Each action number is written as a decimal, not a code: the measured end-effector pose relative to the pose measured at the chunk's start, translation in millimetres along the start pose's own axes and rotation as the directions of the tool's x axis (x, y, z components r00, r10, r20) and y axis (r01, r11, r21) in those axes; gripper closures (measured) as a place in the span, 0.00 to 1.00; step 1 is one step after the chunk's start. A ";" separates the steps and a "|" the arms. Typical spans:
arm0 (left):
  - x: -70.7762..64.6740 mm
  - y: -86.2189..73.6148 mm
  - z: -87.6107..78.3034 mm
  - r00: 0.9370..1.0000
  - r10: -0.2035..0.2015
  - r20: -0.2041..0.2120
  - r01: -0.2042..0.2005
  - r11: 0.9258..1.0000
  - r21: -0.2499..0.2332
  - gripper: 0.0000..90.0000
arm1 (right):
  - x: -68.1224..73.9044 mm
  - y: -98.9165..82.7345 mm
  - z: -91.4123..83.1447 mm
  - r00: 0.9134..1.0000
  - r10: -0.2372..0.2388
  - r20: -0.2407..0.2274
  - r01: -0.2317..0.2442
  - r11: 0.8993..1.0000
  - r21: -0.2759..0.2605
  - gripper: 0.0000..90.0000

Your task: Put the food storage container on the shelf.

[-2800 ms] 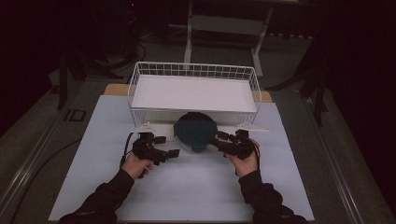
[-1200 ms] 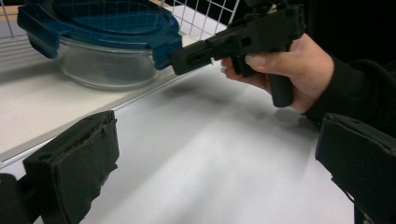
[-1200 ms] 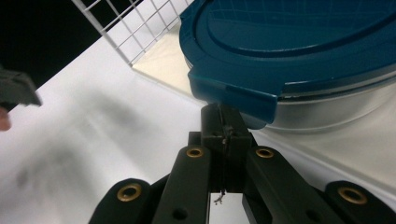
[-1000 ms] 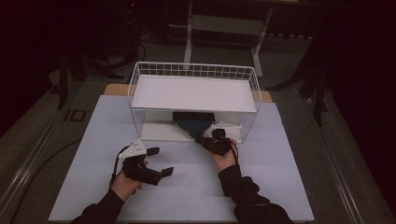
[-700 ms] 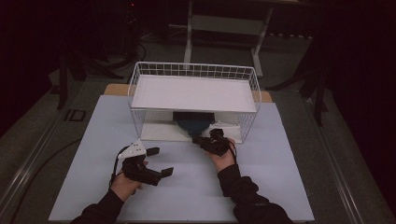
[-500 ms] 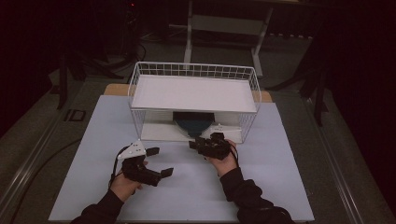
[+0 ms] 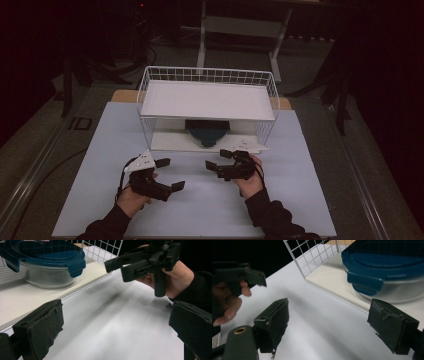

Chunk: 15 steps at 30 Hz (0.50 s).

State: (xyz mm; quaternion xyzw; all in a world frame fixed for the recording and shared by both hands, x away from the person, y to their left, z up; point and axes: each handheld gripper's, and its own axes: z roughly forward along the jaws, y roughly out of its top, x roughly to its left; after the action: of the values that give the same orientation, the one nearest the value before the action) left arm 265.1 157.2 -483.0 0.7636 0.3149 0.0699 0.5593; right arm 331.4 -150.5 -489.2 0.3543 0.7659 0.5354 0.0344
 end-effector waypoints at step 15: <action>-3.5 -0.6 -0.9 1.000 0.011 0.005 -0.011 1.000 0.002 0.00 | -7.4 -18.0 -48.8 0.999 -0.037 0.034 0.039 0.998 -0.044 0.19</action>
State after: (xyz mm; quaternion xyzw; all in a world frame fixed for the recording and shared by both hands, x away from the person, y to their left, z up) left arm 261.6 156.1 -482.3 0.7662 0.3094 0.0708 0.5588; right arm 306.7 -196.8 -486.1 0.3476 0.7596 0.5458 0.0651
